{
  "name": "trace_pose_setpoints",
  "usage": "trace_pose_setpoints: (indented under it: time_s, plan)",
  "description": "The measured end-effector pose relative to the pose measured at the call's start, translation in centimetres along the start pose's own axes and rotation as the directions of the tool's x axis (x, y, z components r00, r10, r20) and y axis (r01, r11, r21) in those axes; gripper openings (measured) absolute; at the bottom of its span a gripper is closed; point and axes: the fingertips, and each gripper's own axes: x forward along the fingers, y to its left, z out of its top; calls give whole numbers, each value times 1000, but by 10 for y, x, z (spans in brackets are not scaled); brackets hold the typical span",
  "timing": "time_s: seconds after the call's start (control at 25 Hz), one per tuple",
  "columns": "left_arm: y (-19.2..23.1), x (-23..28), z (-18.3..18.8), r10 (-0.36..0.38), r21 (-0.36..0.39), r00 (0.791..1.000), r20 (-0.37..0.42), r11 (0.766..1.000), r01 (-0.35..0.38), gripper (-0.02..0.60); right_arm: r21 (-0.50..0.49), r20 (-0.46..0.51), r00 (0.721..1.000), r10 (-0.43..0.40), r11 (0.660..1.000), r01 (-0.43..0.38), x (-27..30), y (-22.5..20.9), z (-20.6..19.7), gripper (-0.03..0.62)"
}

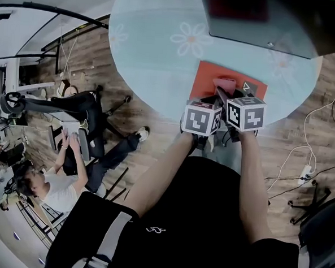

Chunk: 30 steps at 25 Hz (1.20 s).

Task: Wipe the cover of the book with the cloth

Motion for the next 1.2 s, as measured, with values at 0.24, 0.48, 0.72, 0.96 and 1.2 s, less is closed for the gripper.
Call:
trace_pose_setpoints:
  time_s: [0.24,0.48,0.72,0.96,1.2]
  plan:
    - [-13,8,-3,28,7,1000,3,1000,-28,14,-38,-20,1000,4,999,-4,-9,-12,-5,95]
    - [-28,16,-1,36,27,999,3,999,-36,14,-63,-26,1000,1,998,-3,-20,-27,-5,95]
    - [-43,23,-1,29,36,1000,-7,999,-29,14,-66,-32,999,-4,998,2,-29,-39,-9,95]
    - [-59,28,-2,25,68,1000,-19,997,-23,14,-58,-21,1000,-11,998,10,-41,-51,-13,95]
    - [-83,35,-6,10,90,1000,-25,996,-8,14,-35,2,1000,-26,999,26,-59,-68,-19,95]
